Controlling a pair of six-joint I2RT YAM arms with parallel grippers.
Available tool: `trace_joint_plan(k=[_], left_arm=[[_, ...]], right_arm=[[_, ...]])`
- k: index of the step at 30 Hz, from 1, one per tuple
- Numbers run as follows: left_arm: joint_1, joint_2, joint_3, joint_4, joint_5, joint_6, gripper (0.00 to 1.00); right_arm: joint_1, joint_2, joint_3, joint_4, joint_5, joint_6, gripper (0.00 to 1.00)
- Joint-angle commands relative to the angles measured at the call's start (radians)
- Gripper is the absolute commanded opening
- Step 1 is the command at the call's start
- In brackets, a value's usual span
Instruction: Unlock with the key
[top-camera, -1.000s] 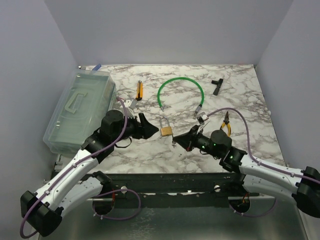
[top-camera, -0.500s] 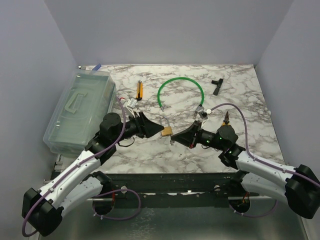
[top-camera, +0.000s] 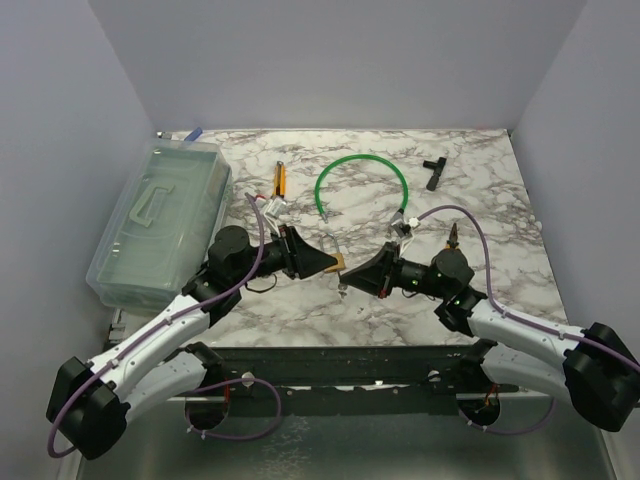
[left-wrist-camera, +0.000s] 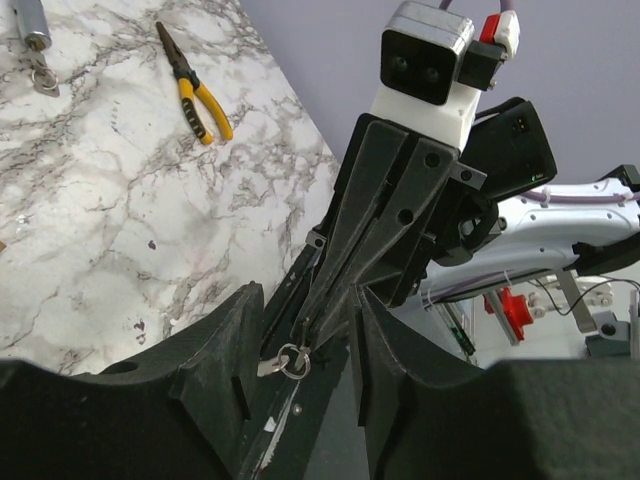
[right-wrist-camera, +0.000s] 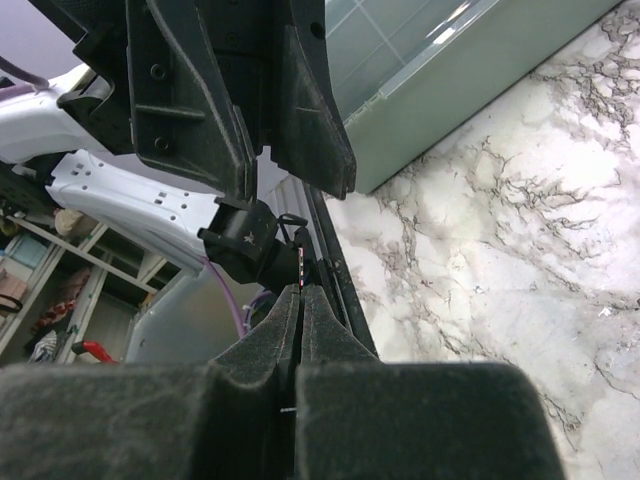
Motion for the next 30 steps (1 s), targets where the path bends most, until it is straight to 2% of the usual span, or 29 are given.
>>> trace_joint_plan(k=[1,14,21,25,29,30], left_arm=[[-0.029,0.033,-0.008,0.075,0.045,0.000,0.43],[-0.063,0.071,-0.017,0.090,0.054,0.005,0.29],[-0.066,0.064,-0.033,0.093,0.046,-0.002,0.26],[-0.067,0.069,-0.037,0.098,0.042,-0.015,0.17],[-0.067,0.074,-0.040,0.101,0.034,-0.027,0.00],[-0.067,0.071,-0.042,0.102,0.023,-0.029,0.00]], right_arm=[[-0.008,0.012,0.021,0.050,-0.035,0.010,0.00],[-0.017,0.019,0.020,0.086,-0.051,0.036,0.00],[-0.020,0.021,0.026,0.091,-0.052,0.041,0.00],[-0.021,0.022,0.027,0.103,-0.056,0.048,0.00],[-0.022,0.028,0.029,0.112,-0.057,0.053,0.00],[-0.021,0.030,0.029,0.112,-0.055,0.055,0.00]])
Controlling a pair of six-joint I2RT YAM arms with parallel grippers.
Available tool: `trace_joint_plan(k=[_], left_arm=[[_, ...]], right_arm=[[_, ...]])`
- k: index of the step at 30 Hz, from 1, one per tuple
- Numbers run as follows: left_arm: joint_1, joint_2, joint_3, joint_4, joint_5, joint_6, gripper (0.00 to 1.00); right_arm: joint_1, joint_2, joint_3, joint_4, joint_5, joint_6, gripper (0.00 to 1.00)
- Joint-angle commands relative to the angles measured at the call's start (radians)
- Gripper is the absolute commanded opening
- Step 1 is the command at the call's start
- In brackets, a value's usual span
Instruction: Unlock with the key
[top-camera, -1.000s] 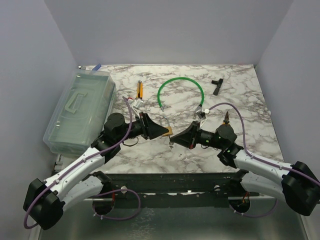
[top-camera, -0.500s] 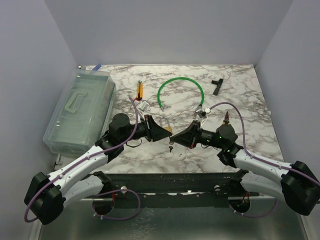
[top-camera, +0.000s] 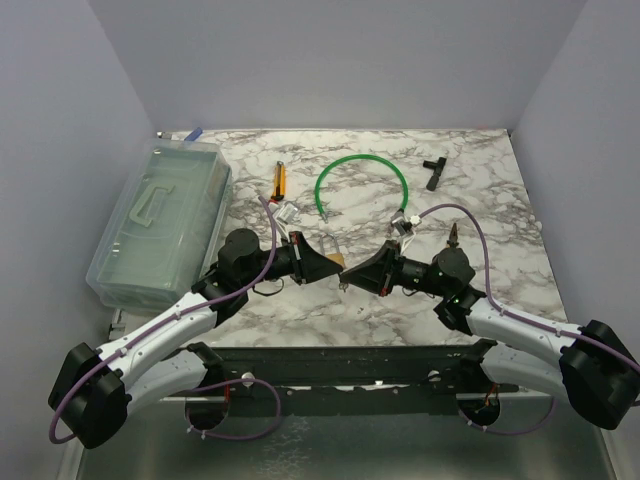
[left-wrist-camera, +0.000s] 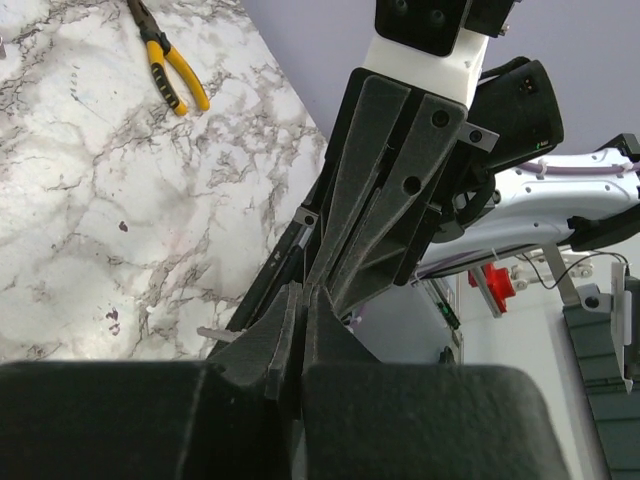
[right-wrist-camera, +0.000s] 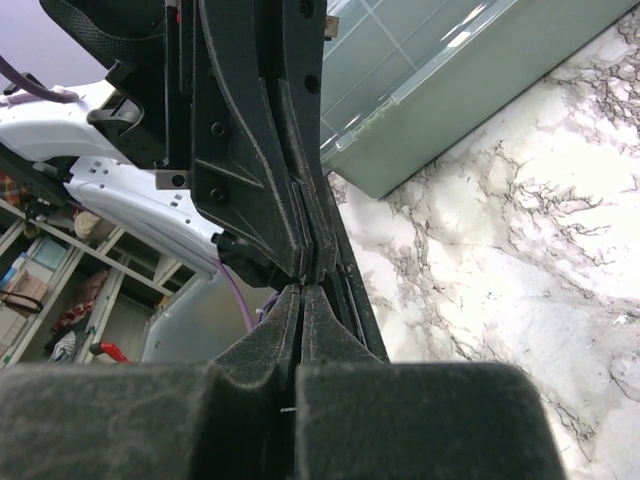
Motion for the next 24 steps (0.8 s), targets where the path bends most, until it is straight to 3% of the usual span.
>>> trace_joint_plan(k=[1,7,12,22,24], left_arm=[[-0.005,-0.005,-0.021,0.019,-0.015,-0.011,0.00],[-0.004,-0.011,-0.027,0.010,-0.086,-0.034,0.00],[-0.005,-0.006,-0.027,0.005,-0.113,-0.041,0.00],[-0.005,0.000,-0.004,-0.055,-0.172,-0.040,0.00],[-0.005,0.004,-0.003,-0.064,-0.188,-0.042,0.00]], right_arm=[[-0.004,0.005,0.029,0.059,-0.026,0.011,0.00],[-0.005,0.002,0.048,-0.010,-0.003,-0.009,0.02],[-0.004,-0.021,0.065,-0.110,0.022,-0.050,0.28],[-0.004,-0.138,0.148,-0.467,0.155,-0.260,0.41],[-0.004,-0.147,0.166,-0.520,0.176,-0.298,0.52]])
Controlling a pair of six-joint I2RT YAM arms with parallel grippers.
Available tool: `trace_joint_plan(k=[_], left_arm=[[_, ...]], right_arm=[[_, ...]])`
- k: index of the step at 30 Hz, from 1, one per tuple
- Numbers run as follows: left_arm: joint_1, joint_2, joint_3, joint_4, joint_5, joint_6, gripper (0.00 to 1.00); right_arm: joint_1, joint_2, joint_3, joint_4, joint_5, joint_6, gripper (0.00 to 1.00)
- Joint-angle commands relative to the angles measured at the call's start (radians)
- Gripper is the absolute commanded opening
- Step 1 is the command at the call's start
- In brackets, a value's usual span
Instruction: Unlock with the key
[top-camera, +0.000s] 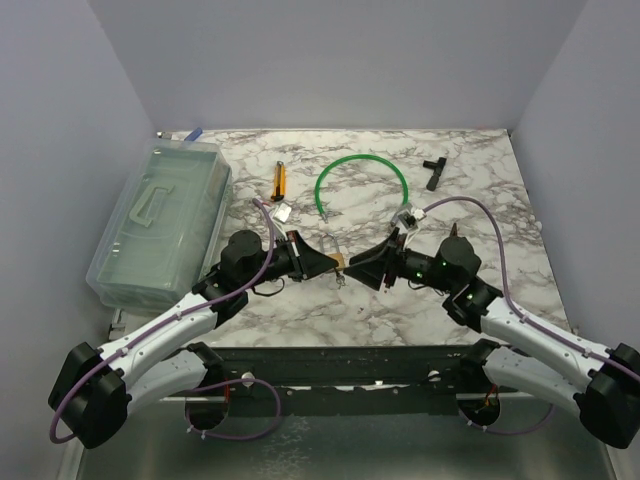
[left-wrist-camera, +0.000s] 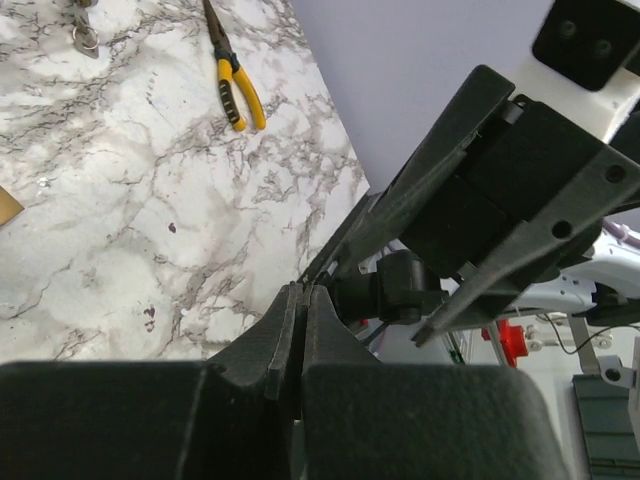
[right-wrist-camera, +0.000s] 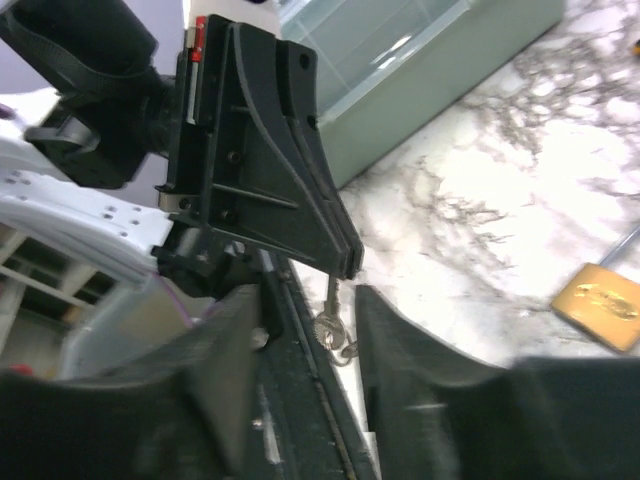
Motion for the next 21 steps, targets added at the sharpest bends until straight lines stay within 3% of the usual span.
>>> trace_joint_plan(k=[1,3,7,10,16,21], left_arm=[[-0.005,0.007,0.018,-0.033,-0.066,-0.002,0.00],[-0.005,0.014,0.032,-0.075,-0.108,-0.019,0.00],[-0.005,0.047,0.115,-0.265,-0.247,-0.083,0.00],[-0.005,0.083,0.190,-0.433,-0.347,-0.149,0.00],[-0.005,0.158,0.268,-0.518,-0.380,-0.245,0.00],[-0.008,0.207,0.302,-0.549,-0.378,-0.274,0.00]], right_arm=[[-0.004,-0.030,0.054,-0.187,0.083,-0.132,0.58],[-0.004,-0.031,0.073,-0.243,0.094,-0.200,0.66],[-0.002,0.011,0.141,-0.387,0.148,-0.327,0.70],[0.021,0.037,0.165,-0.401,0.220,-0.350,0.70],[0.225,0.166,0.268,-0.464,0.545,-0.445,0.77],[0.304,0.265,0.330,-0.472,0.694,-0.486,0.77]])
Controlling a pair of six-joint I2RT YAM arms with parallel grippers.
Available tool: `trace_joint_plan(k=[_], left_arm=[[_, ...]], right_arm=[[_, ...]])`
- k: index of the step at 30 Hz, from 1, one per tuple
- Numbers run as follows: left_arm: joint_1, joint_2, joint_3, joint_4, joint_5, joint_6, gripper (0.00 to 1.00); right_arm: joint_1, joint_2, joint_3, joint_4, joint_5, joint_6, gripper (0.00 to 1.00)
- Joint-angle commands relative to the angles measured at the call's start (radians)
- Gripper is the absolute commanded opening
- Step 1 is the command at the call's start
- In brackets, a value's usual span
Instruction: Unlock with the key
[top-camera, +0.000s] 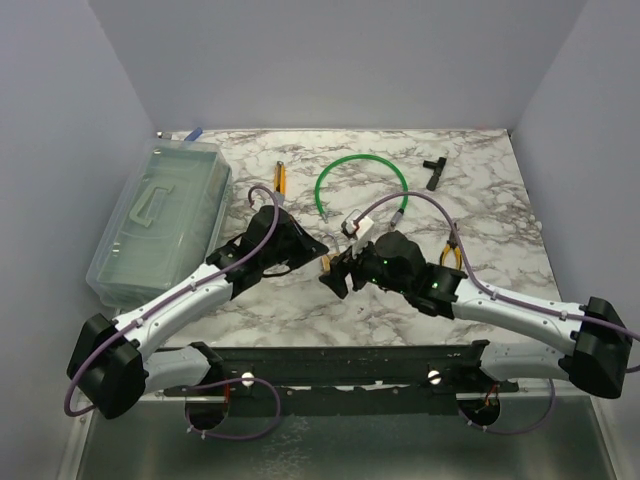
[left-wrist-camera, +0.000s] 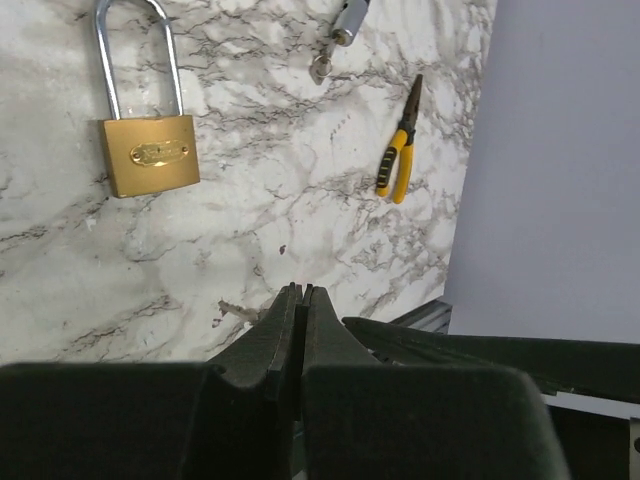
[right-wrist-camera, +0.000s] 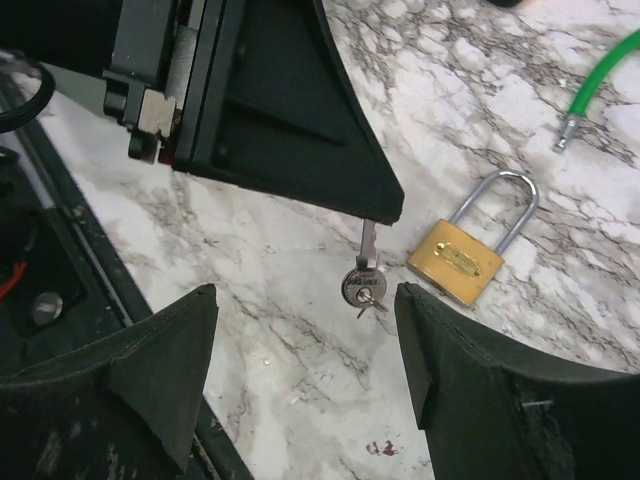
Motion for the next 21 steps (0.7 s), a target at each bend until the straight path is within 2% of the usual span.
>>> trace_joint_plan(k=[1,6,10,15,21], left_arm=[[-0.008,0.033,0.041,-0.082,-0.038,-0.059,0.00],[-0.008,0.021,0.039,-0.090,-0.057,-0.061,0.00],[-0.008,0.020,0.043,-0.091,-0.062,-0.062,0.00],[-0.008,0.025,0.049,-0.092,-0.069,-0.065,0.00],[-0.009,0.026,0.059,-0.092,-0.072,-0.067,0.00]], right_arm=[[0.041,0.058,0.058,-0.049,0.228,-0.075,0.76],[0.059,0.093,0.090,-0.076,0.302,-0.102,0.71],[0.067,0.112,0.104,-0.085,0.301,-0.109,0.64],[0.085,0.136,0.116,-0.081,0.276,-0.107,0.61],[0.090,0.158,0.118,-0.077,0.277,-0.107,0.53]])
